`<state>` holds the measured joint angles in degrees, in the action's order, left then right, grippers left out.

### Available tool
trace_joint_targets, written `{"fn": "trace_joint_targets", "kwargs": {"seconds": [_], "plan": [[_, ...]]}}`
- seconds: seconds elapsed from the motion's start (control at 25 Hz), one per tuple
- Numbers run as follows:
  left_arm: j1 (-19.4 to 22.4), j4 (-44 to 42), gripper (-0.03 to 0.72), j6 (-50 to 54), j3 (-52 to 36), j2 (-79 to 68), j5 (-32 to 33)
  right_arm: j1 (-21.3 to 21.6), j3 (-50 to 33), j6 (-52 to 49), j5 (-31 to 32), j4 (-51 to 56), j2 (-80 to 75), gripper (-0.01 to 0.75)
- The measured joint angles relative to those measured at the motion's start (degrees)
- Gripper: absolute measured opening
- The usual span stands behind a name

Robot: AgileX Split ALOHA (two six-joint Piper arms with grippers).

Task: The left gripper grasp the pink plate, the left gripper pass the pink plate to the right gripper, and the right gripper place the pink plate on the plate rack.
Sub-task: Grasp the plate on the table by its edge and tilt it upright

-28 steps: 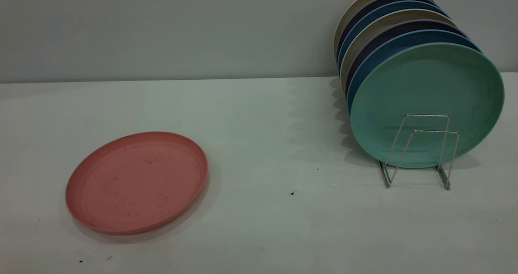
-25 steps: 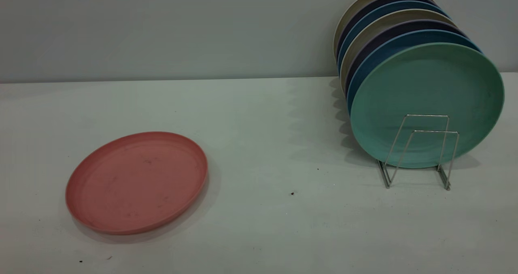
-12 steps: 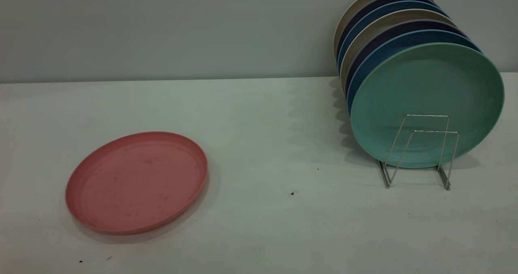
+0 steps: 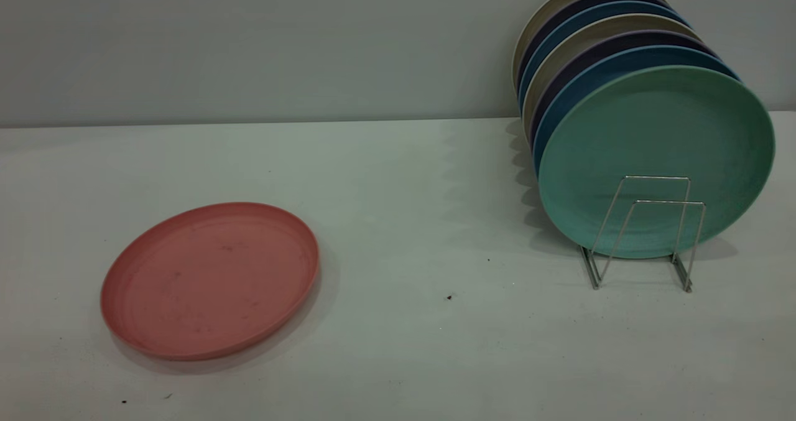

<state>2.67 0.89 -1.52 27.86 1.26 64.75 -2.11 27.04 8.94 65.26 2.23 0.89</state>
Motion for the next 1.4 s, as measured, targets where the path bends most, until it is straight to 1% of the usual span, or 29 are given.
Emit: {"fn": "trace_joint_targets", "kwargs": {"seconds": [0.52,0.6,0.68,0.76,0.84,0.92,1.04,1.24,1.4], "plan": [[0.0,0.1,0.55,-0.2,0.1,0.0,-0.2,0.0,0.0,0.2,0.0,-0.7,0.0,0.417],[0.0,1.6,0.55,-0.2,0.7,0.0,-3.4,0.0,0.1,0.2,-0.1,-0.7,0.0,0.417],[0.0,5.2,0.55,0.0,0.7,-1.0,-9.4,0.0,0.6,0.8,-0.8,-0.8,-1.0,0.417],[0.0,9.3,0.55,0.0,0.8,-4.6,-14.2,0.0,1.0,1.3,-3.3,-0.6,-3.5,0.417],[0.0,12.1,0.55,-0.4,0.8,-9.7,-18.0,0.0,1.1,2.2,-7.5,0.4,-7.3,0.417],[0.0,13.9,0.55,-1.3,0.8,-16.0,-20.3,0.0,1.1,4.1,-12.4,2.7,-11.4,0.417],[0.0,15.7,0.55,-3.4,0.8,-27.7,-23.2,0.0,1.1,9.4,-18.1,8.6,-17.8,0.417],[0.0,21.6,0.55,-11.8,0.8,-46.2,-29.1,0.0,1.1,19.0,-24.1,19.8,-28.3,0.417],[0.0,30.5,0.548,-21.6,0.8,-60.1,-35.0,0.0,1.1,25.2,-27.4,27.2,-36.4,0.417]]}}
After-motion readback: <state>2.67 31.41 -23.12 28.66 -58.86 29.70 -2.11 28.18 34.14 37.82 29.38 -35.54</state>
